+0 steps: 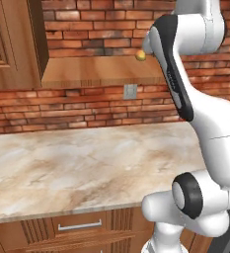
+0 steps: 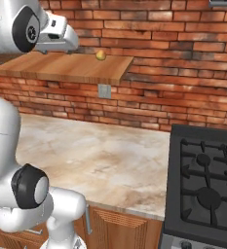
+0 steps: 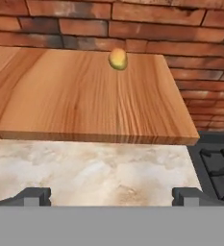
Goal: Pick the mangos from the cabinet and place them in one bowl. Pick the bell pepper from the sink and place it in the other bowl.
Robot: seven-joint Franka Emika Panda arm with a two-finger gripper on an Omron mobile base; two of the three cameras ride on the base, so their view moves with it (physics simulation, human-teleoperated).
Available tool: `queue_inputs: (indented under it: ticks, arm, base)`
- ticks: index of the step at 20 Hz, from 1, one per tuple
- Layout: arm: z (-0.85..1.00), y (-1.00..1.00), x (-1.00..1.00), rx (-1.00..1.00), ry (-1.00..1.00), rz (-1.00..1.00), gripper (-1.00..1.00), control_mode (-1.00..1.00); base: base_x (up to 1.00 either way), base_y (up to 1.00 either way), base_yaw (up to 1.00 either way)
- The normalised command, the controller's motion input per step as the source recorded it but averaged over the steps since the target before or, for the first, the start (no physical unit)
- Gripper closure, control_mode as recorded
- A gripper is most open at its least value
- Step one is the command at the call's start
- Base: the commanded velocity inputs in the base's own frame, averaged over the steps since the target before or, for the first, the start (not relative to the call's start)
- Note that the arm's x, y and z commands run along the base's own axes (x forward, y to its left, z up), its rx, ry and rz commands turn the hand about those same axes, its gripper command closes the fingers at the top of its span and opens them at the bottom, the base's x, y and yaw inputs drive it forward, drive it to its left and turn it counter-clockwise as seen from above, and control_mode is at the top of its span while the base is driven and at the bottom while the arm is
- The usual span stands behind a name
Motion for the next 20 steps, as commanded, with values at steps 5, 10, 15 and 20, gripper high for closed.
queue_inputs:
  ticks: [5, 10, 15, 20]
  arm:
    - [-0.16, -0.14, 0.80, 0.00, 0.17, -0.02, -1.00, -1.00]
    - [-0.46, -0.07, 0.64, 0.00, -0.03, -0.04, -1.00, -1.00]
    - [-0.46, -0.07, 0.73, 0.00, -0.01, -0.08, -1.00, -1.00]
    - [-0.15, -0.14, 0.65, 0.00, 0.00, -0.07, -1.00, -1.00]
  base:
    - [0.00, 0.00, 0.00]
    - [0.00, 0.00, 0.00]
    - [0.00, 0.00, 0.00]
    - [0.00, 0.00, 0.00]
